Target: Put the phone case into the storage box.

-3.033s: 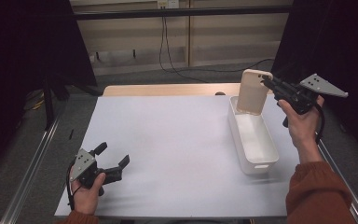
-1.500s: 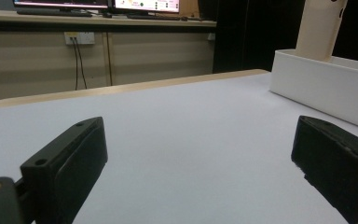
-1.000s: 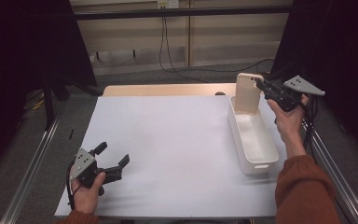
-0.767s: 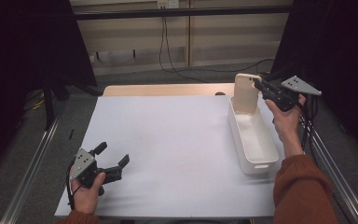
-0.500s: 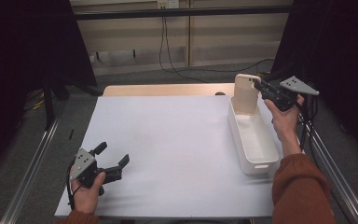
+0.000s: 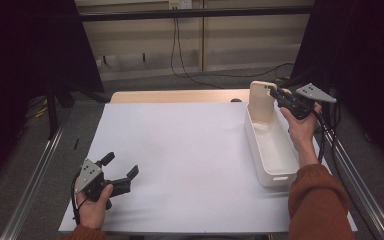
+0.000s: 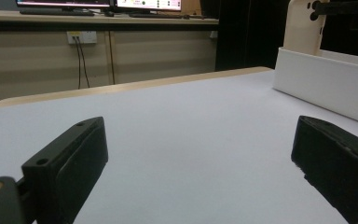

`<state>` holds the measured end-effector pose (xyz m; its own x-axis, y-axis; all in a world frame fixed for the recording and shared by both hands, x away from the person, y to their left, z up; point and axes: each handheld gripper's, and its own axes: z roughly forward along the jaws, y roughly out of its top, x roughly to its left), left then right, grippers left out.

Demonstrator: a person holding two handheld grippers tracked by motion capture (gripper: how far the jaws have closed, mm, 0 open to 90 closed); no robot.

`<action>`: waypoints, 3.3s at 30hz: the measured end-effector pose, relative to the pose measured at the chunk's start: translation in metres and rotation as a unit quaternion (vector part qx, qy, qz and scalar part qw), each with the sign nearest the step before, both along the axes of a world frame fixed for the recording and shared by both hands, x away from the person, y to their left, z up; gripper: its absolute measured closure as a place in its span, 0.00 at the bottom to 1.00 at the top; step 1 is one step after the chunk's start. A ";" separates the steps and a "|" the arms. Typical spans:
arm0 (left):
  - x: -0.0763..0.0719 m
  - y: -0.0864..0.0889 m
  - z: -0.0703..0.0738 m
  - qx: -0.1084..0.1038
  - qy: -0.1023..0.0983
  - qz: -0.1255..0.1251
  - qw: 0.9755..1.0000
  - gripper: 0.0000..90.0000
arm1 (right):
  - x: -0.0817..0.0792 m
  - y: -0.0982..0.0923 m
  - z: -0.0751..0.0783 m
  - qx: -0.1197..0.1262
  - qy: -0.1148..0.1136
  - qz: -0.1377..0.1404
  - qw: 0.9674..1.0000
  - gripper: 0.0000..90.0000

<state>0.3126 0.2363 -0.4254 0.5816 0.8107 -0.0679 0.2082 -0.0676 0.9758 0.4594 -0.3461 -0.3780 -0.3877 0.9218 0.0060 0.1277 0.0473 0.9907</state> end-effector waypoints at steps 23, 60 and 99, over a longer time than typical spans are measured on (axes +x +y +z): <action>0.000 -0.002 -0.001 -0.007 0.002 -0.002 1.000 0.04 | 0.008 -0.002 -0.017 -0.002 0.014 0.005 1.000 0.91; 0.001 -0.004 -0.001 0.002 0.004 -0.007 1.000 0.04 | 0.015 -0.012 -0.020 -0.019 0.046 -0.007 0.999 0.88; 0.002 -0.005 -0.002 0.005 0.005 -0.009 1.000 0.04 | 0.031 -0.011 -0.021 -0.040 0.063 -0.016 0.997 0.81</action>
